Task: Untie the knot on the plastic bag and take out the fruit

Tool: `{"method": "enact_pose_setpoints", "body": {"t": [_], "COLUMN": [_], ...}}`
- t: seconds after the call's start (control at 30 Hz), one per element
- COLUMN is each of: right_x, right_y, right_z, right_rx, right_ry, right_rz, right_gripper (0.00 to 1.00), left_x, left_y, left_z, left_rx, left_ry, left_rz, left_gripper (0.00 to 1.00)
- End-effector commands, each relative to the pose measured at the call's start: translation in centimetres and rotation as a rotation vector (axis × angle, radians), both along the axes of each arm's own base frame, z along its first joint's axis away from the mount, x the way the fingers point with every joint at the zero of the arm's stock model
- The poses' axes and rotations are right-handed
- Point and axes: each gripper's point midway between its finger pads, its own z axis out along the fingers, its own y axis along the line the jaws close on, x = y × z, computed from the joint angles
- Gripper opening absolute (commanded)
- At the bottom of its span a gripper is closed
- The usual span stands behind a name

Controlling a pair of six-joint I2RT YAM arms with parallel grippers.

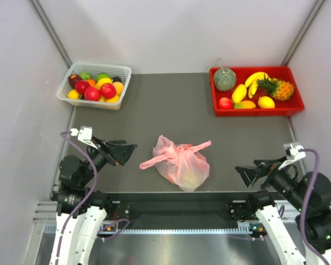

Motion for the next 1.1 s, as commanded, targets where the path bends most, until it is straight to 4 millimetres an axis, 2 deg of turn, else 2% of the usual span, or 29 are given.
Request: {"method": "enact_pose_setpoints", "body": {"t": [0.0, 0.03, 0.1, 0.2, 0.27, 0.4, 0.47, 0.53, 0.57, 0.6, 0.63, 0.7, 0.73, 0.8, 0.83, 0.9, 0.93, 0.97, 1.0, 1.07], "right_x": [0.2, 1.0, 2.0, 4.7, 5.8, 7.0, 7.6, 8.5, 8.0, 9.0, 8.1, 8.7, 7.3, 7.7, 6.8, 7.2, 6.6, 6.8, 7.6, 7.6], "right_y": [3.1, 3.5, 3.8, 2.6, 3.0, 3.9, 4.4, 5.0, 6.2, 6.4, 8.8, 10.6, 13.2, 14.7, 16.8, 18.1, 19.3, 20.1, 20.4, 21.2], "right_z": [-0.9, -0.6, -1.6, -3.7, -4.1, -4.7, -5.5, -5.3, -5.1, -4.6, -5.3, -5.6, -6.8, -7.3, -7.9, -7.7, -8.6, -7.9, -8.6, -8.4], "right_rx": [-0.006, 0.001, -0.011, -0.067, -0.065, -0.055, -0.051, -0.063, -0.075, -0.101, -0.121, -0.175, -0.225, -0.288, -0.316, -0.351, -0.393, -0.393, -0.442, -0.458], "right_ry": [0.041, 0.036, 0.073, 0.166, 0.185, 0.195, 0.225, 0.23, 0.231, 0.205, 0.241, 0.227, 0.254, 0.233, 0.232, 0.201, 0.206, 0.192, 0.188, 0.184], "right_rz": [0.196, 0.214, 0.224, 0.138, 0.153, 0.195, 0.219, 0.233, 0.282, 0.242, 0.327, 0.316, 0.398, 0.374, 0.421, 0.383, 0.399, 0.386, 0.334, 0.305], "right_gripper": [1.0, 1.0, 1.0, 1.0, 1.0, 0.99, 1.0, 0.99, 1.0, 1.0, 1.0, 1.0, 1.0, 1.0, 1.0, 1.0, 1.0, 1.0, 1.0, 1.0], "left_x": [-3.3, -3.6, -3.7, -3.4, -3.4, -3.3, -3.3, -3.0, -2.9, -2.7, -2.6, -2.5, -2.5, -2.5, -2.4, -2.2, -2.2, -2.3, -2.2, -2.1], "left_y": [-2.4, -2.6, -3.0, -3.2, -3.3, -3.5, -3.5, -3.5, -3.5, -3.6, -3.6, -3.7, -3.7, -3.6, -3.4, -3.0, -2.9, -2.9, -2.9, -2.8], "left_z": [0.0, 0.4, -0.1, -2.0, -2.9, -4.2, -4.2, -4.5, -4.5, -4.6, -4.7, -4.7, -4.8, -4.4, -4.6, -4.4, -4.5, -4.3, -4.3, -4.4], "left_rx": [-0.043, -0.067, -0.084, -0.07, -0.057, -0.028, -0.024, -0.024, -0.025, -0.028, -0.029, -0.031, -0.029, -0.017, -0.008, 0.022, 0.029, 0.035, 0.041, 0.049], "left_ry": [0.026, 0.007, 0.004, 0.037, 0.065, 0.109, 0.111, 0.123, 0.127, 0.132, 0.139, 0.147, 0.153, 0.142, 0.154, 0.149, 0.166, 0.161, 0.163, 0.175], "left_rz": [-0.195, -0.211, -0.233, -0.246, -0.261, -0.28, -0.28, -0.277, -0.275, -0.277, -0.275, -0.278, -0.281, -0.272, -0.261, -0.231, -0.225, -0.227, -0.226, -0.218], "left_gripper": [0.99, 0.99, 0.99, 0.99, 0.99, 0.99, 0.99, 0.99, 0.99, 0.99, 0.99, 0.99, 0.99, 0.99, 0.99, 0.99, 0.99, 0.99, 0.99, 0.99]}}
